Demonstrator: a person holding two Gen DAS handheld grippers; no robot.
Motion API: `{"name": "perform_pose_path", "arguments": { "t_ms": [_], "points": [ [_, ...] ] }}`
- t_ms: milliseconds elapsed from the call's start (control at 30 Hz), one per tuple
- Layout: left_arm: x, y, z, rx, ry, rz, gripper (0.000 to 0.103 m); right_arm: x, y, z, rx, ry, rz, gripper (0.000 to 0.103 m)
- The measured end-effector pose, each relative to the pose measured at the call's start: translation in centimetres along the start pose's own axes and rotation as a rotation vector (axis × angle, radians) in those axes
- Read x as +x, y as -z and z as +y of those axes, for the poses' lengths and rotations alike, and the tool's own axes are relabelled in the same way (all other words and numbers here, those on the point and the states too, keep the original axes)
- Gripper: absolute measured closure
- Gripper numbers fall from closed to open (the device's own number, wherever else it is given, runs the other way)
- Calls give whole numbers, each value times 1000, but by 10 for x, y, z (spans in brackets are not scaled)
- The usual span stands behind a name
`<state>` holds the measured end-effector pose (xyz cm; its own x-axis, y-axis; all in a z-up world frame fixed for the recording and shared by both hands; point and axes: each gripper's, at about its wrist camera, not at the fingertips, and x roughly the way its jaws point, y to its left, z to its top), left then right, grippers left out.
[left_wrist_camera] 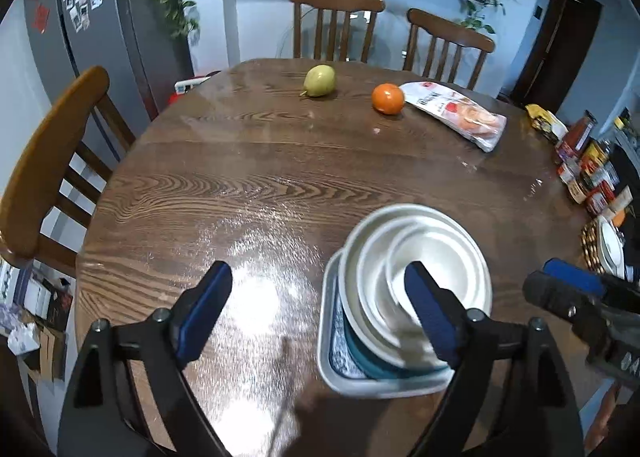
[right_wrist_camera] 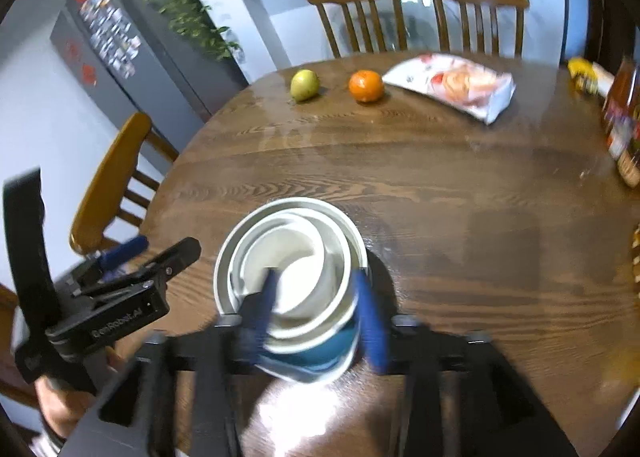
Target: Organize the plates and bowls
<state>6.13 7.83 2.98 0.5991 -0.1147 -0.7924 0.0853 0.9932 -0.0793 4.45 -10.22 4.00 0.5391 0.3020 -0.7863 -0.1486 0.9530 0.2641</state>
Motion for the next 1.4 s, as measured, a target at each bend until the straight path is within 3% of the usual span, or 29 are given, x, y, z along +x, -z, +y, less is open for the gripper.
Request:
{"name": "perform_pose_path", "arguments": {
  "t_ms": [67, 100, 200, 267, 500, 633, 867, 1233, 1400],
  "points": [
    [-4, 6, -3, 23, -7, 0, 9, -7, 7, 5, -33, 10, -19, 18],
    [-6, 10, -5, 30, -13, 3, 1, -10, 12, 7, -48, 14, -28, 17],
    [-12, 19, -6, 39, -9, 4, 1, -13, 25, 13, -89, 29, -25, 13],
    [-16, 25, -8, 42, -11, 3, 1, -11, 35, 15, -111, 39, -10, 5],
    [-23, 46, -11, 66, -40, 26, 1, -7, 66, 14, -112, 49, 14, 5],
    [-25, 57, -13, 73, 3, 34, 1, -8, 74, 16, -117, 47, 7, 4],
    [-31, 68, -14, 70, 6, 21, 1, -5, 80, 20, -144, 67, 17, 4],
    [-33, 81, -4, 61, -102, 26, 1, -2, 85, 22, -160, 97, 33, 5],
    [-31, 86, -2, 61, -108, 39, 1, -6, 81, 12, -115, 104, 22, 5]
  ]
}}
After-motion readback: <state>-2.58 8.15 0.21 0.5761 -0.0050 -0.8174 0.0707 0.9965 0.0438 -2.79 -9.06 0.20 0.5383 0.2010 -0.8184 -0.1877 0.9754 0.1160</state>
